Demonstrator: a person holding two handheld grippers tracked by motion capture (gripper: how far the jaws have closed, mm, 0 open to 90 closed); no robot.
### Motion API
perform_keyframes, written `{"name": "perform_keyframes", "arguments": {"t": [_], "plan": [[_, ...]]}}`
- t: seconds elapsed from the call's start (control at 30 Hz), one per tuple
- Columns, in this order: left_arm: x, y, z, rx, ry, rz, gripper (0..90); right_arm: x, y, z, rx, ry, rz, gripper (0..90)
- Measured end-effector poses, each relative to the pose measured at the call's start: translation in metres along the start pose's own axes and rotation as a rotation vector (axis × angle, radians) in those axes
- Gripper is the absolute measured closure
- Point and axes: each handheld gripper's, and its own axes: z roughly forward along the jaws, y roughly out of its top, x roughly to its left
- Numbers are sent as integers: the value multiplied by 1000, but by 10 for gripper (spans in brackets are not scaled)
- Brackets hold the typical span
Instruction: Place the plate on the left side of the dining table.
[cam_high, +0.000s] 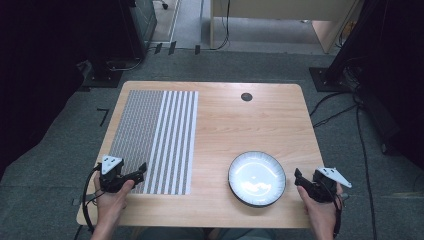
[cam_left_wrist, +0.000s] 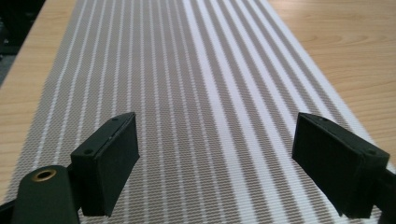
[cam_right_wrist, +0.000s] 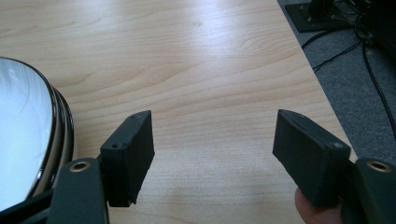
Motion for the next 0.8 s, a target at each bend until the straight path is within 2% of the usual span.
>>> {"name": "perform_keyframes", "arguments": {"t": [0.03, 0.2, 0.27, 0.3, 0.33, 0.43, 0.7, 0.8], "plan": [[-7, 2, 2, -1, -14, 10, 146, 0, 1, -1, -1, -1, 3, 301], [-26, 6, 9, 6, -35, 34, 146, 2, 4, -5, -7, -14, 10, 314], [-30, 6, 10, 6, -44, 35, 146, 1, 5, -6, -17, -5, 15, 315], [-39, 7, 14, 9, -56, 48, 146, 2, 5, -7, -20, -1, 17, 314], [-39, 7, 14, 9, -56, 48, 147, 2, 5, -7, -23, 1, 12, 315], [-57, 12, 18, 8, -85, 60, 147, 5, 5, -9, -25, 4, 0, 327], [-88, 24, 25, -4, -138, 82, 147, 12, 8, -16, -55, 15, -3, 335], [-99, 26, 29, -2, -158, 88, 147, 15, 8, -18, -67, 25, -7, 371]]}}
